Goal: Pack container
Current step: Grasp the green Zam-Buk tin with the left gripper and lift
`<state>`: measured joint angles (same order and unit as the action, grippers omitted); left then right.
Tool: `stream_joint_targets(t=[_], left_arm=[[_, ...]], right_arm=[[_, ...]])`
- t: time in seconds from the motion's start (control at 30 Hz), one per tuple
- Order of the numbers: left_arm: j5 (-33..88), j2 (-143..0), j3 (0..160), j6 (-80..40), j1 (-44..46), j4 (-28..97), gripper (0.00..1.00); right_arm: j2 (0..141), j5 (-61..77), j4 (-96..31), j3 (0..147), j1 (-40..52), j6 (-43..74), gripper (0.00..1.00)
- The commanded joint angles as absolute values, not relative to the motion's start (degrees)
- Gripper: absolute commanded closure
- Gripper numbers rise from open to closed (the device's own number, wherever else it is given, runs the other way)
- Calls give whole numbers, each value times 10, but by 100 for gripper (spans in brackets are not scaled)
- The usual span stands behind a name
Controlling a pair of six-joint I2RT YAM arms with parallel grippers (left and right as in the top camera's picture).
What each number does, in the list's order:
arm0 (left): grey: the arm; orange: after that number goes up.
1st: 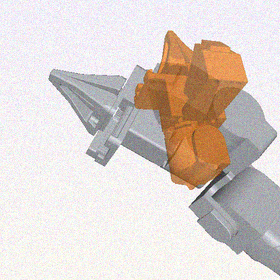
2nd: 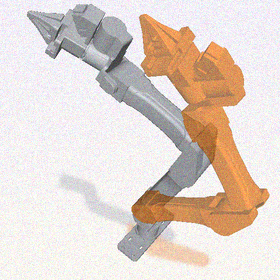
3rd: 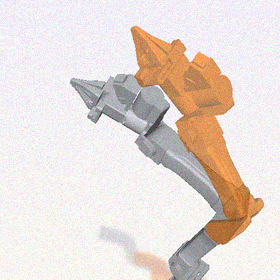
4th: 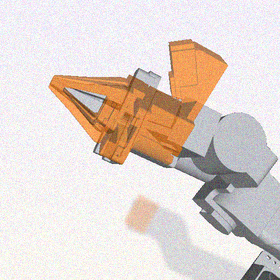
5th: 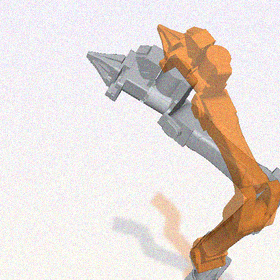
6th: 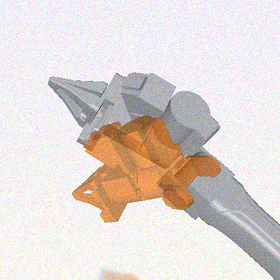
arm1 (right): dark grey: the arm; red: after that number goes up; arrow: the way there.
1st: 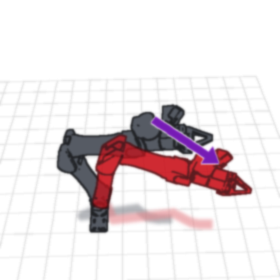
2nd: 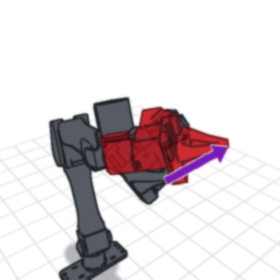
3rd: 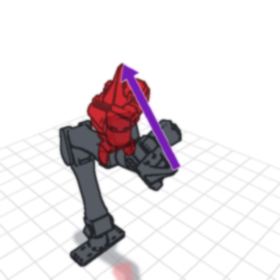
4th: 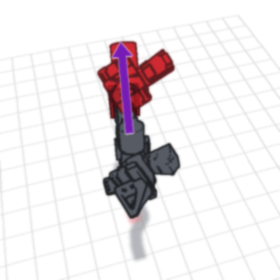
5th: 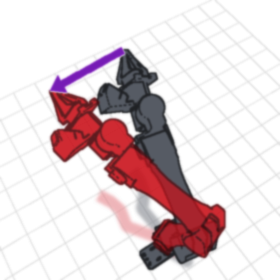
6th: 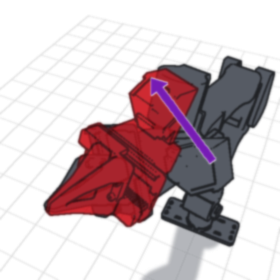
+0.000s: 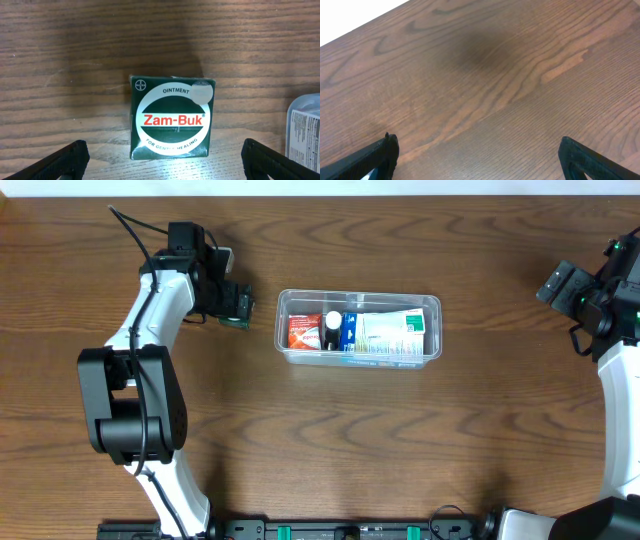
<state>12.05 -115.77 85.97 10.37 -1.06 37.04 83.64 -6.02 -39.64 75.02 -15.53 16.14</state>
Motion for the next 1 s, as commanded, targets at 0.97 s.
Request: stream_joint_targets(t=[0.97], left_arm=[[93, -1196, 865, 117, -4, 357, 2]], right_arm=[[836, -62, -397, 753, -159, 169, 1]])
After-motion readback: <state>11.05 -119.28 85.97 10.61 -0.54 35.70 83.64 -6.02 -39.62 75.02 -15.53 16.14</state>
